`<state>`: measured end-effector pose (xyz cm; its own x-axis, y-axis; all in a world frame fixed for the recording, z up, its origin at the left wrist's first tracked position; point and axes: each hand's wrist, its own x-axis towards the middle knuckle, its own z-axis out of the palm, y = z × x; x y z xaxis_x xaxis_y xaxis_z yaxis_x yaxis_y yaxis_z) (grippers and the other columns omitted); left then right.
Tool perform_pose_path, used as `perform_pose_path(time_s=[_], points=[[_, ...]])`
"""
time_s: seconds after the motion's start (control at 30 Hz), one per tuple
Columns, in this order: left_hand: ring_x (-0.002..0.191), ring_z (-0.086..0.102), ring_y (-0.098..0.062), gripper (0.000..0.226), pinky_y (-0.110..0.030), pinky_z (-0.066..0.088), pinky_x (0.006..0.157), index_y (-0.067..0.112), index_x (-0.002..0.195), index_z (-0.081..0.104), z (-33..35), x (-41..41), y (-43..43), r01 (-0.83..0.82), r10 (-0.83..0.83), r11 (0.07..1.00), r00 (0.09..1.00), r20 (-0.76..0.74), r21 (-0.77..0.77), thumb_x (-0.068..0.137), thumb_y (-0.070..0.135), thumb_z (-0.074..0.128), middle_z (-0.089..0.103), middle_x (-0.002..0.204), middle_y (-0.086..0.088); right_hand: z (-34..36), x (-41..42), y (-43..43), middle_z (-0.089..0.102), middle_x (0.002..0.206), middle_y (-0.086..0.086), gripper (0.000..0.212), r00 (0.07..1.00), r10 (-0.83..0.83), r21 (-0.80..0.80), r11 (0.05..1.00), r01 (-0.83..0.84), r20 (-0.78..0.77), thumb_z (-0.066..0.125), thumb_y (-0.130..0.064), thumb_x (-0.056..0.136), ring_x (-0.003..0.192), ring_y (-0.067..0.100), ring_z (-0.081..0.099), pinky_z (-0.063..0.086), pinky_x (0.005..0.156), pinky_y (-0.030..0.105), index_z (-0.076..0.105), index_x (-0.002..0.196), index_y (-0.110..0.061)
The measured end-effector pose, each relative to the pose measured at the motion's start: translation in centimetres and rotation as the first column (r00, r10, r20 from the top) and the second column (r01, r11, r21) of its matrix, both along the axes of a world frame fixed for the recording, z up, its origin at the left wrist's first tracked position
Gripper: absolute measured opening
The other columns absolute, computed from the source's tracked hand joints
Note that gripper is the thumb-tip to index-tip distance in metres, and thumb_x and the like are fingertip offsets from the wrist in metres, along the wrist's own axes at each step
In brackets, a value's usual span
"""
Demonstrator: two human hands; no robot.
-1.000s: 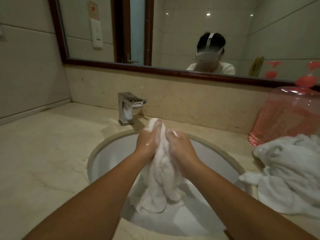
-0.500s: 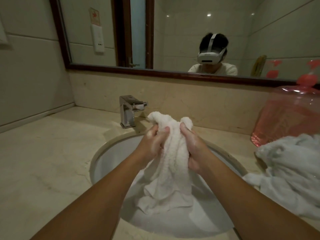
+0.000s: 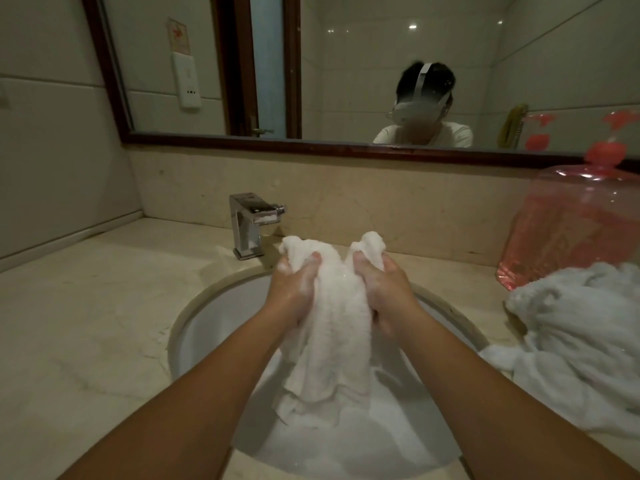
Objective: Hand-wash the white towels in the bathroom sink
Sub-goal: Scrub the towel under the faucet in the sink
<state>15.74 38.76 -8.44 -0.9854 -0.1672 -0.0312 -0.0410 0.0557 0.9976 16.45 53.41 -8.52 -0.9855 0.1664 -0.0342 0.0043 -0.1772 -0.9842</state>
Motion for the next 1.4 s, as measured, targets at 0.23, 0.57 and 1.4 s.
perform_pose_path(time_s=[0.23,0.57,1.4], points=[[0.124,0.062,-0.034,0.074,-0.047,0.047,0.111,0.017,0.154,0.043,0.3,0.0,-0.4,-0.041,0.040,0.994,0.999,0.016,0.097,0.097,0.063,0.059,0.063,0.140,-0.010,1.5,0.7,0.9,0.063,0.120,0.003,0.048,0.988,-0.149,0.158,0.976,0.152,-0.030,0.055,-0.039,0.108,0.102,0.021,0.061,0.048,0.095,0.035,0.053,0.149,-0.015],[0.142,0.047,-0.023,0.058,-0.032,0.038,0.113,0.019,0.158,0.041,-0.4,0.1,0.8,-0.041,-0.009,0.966,0.982,-0.190,-0.257,0.113,0.049,0.020,0.049,0.156,-0.006,0.0,1.9,-5.5,0.061,0.122,-0.001,0.025,0.995,0.084,0.193,0.979,-0.072,-0.052,0.028,-0.044,0.114,0.107,0.016,0.061,0.050,0.095,0.040,0.044,0.129,-0.036],[0.110,0.070,-0.038,0.052,-0.047,0.056,0.096,-0.006,0.118,0.066,0.5,0.0,-2.1,0.243,-0.348,0.765,0.935,0.064,0.597,0.106,0.036,0.037,0.071,0.118,-0.026,0.1,0.1,-0.8,0.067,0.127,0.025,0.068,0.980,0.121,-0.376,0.925,-0.053,0.158,0.064,0.000,0.097,0.109,0.036,0.073,0.066,0.068,0.044,0.036,0.159,-0.006]])
